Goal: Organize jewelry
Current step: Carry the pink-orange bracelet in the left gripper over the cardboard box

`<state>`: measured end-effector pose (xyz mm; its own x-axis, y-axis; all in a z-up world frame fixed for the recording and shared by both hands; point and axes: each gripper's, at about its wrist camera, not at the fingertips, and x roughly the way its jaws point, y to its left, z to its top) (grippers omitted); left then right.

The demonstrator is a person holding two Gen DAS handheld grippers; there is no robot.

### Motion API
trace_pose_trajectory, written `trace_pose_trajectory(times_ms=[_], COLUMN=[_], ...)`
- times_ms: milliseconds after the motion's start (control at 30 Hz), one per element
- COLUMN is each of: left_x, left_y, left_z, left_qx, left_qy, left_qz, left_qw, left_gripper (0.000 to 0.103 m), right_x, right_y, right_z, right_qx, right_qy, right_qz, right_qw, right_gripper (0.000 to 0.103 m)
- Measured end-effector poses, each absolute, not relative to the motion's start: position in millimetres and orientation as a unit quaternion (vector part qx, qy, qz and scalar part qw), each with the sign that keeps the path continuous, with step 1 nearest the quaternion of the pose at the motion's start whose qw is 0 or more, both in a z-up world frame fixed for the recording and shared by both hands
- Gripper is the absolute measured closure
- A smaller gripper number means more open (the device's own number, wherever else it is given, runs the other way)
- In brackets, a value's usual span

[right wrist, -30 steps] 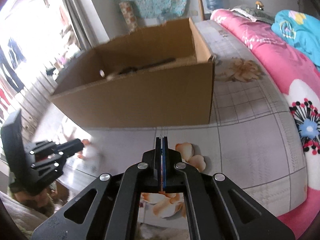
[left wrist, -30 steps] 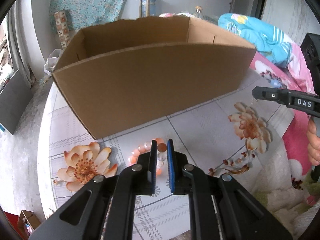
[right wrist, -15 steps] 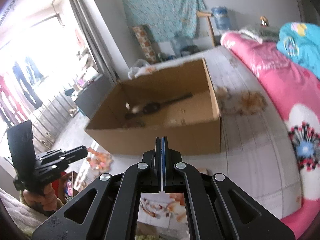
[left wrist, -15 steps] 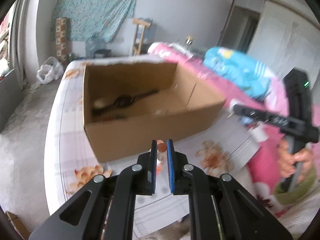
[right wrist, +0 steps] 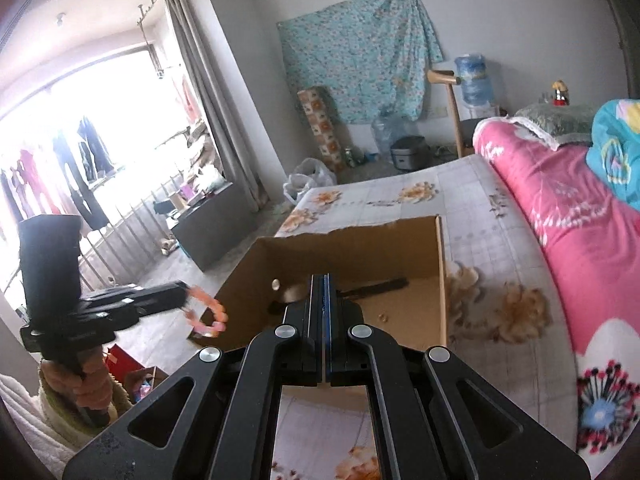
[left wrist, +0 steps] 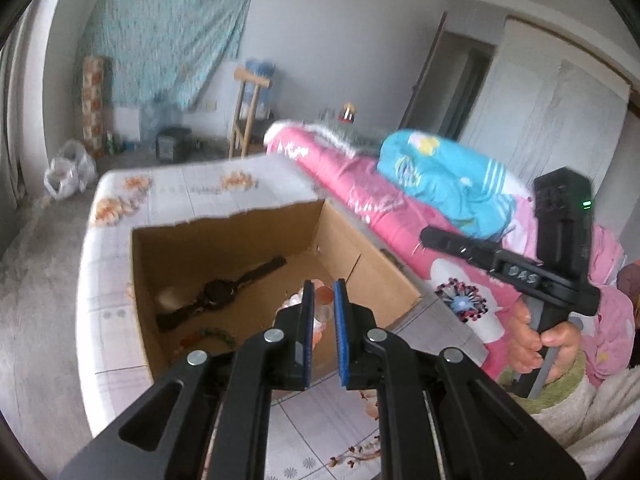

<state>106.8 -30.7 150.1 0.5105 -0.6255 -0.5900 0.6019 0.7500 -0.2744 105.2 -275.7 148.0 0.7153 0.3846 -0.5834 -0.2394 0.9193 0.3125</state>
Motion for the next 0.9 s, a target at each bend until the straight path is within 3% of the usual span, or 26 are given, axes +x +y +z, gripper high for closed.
trace_pose_trajectory(times_ms=[500, 767, 900], left_x=[188, 183, 171], left_y=[-104, -69, -45], left_z=[36, 45, 58], left_qx=[-0.024, -0.058, -0.071], left_qy=[0.545, 0.512, 0.477], left_qz=[-0.343, -0.314, -0.294], left_qw=[0.765, 0.797, 0.825], left_gripper=[0.091, 0.088, 0.085], right_x=[142, 163, 196], right_y=[-312, -305, -290], right_z=[107, 109, 97], right_qx=[0.140, 0.137, 0.138], right_qy=[0.376, 0.409, 0.478], right_qz=[0.157, 0.170, 0.198], right_qw=[0.903, 0.886, 0.844], right_gripper=[0.103, 0.103, 0.103])
